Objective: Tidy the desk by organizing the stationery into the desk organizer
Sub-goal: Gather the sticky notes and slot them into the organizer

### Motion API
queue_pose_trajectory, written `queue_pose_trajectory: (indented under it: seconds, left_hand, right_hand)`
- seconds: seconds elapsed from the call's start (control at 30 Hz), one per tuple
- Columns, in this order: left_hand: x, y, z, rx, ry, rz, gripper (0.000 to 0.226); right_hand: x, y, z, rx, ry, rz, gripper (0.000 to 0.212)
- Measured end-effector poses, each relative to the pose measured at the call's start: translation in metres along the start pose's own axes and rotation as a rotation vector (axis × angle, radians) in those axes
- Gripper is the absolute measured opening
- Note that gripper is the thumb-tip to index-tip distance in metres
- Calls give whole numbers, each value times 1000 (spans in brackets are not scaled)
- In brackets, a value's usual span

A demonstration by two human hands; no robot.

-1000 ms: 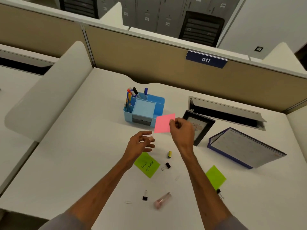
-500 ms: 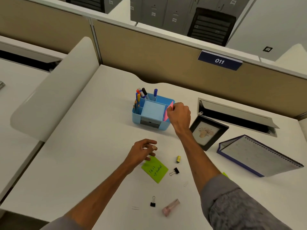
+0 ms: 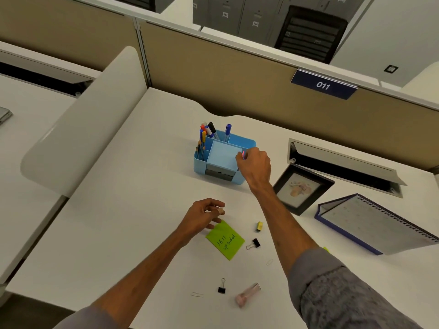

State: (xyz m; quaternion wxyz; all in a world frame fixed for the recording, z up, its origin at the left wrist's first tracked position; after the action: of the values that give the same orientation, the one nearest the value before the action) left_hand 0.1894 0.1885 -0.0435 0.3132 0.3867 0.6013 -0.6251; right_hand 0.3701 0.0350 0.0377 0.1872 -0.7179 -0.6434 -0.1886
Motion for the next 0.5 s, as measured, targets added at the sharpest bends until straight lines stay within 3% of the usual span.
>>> queue_pose_trajectory:
  seconds: [0.33,0.5]
  left_hand:
    - [3,-5,11,-16,29,22,19]
    - [1,-2,5,-178,208,67,18]
  right_hand:
    - [-23,-17,-29,-45,61,28,16]
    - [-35,-72,-53,-130,134,-4,10]
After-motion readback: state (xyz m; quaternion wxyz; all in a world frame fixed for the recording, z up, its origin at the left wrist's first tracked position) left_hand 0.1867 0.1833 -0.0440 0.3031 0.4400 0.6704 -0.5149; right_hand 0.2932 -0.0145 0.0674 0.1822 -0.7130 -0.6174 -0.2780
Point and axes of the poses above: each hand's wrist, its own y-axis towards the middle knuckle, its own z-axis out of the palm, x = y × z, the point moved 8 cm from there along y, towards the middle knuckle, and after that the axes turned 2 degrees about y, right-handed, at the moved point
